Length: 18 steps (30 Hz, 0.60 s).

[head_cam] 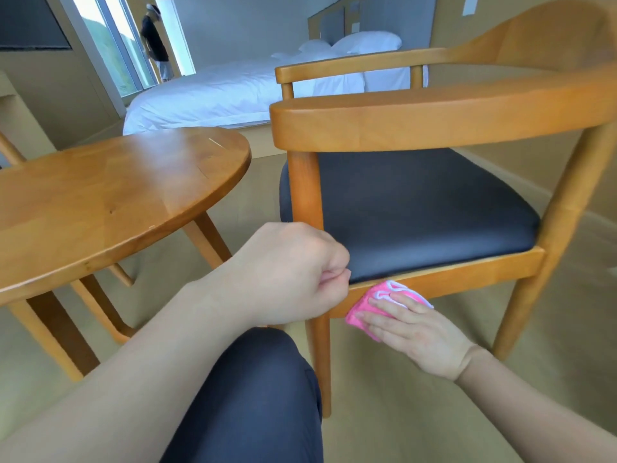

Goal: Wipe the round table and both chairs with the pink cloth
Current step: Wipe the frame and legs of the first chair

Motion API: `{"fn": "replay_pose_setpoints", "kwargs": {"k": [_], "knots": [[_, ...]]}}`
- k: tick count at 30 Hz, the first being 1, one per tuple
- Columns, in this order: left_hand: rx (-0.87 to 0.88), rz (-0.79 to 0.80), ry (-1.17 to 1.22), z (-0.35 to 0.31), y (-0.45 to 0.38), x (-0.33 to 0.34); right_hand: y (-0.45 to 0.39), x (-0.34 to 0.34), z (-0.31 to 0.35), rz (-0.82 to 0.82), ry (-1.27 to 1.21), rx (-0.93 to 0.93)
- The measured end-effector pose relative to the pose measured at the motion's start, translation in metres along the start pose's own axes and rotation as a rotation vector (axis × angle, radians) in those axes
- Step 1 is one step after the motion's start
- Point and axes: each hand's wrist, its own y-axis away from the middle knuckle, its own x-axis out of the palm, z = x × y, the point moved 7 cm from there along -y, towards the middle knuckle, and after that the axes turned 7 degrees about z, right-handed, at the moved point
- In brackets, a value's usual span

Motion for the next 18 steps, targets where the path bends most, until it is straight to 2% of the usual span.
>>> {"fn": "replay_pose_setpoints", "kwargs": {"k": [8,15,18], "knots": [[0.14,0.07,0.066,-0.045,-0.056,0.024,0.072,-0.001,-0.046,0.018,0.017,0.243],[0.226,0.113,0.091,-0.071,-0.1,0.046,0.13,-0.01,-0.09,-0.031,0.001,0.509],[0.243,0.13,0.116,-0.074,-0.114,0.056,0.163,-0.015,-0.118,-0.095,-0.03,0.799]]}}
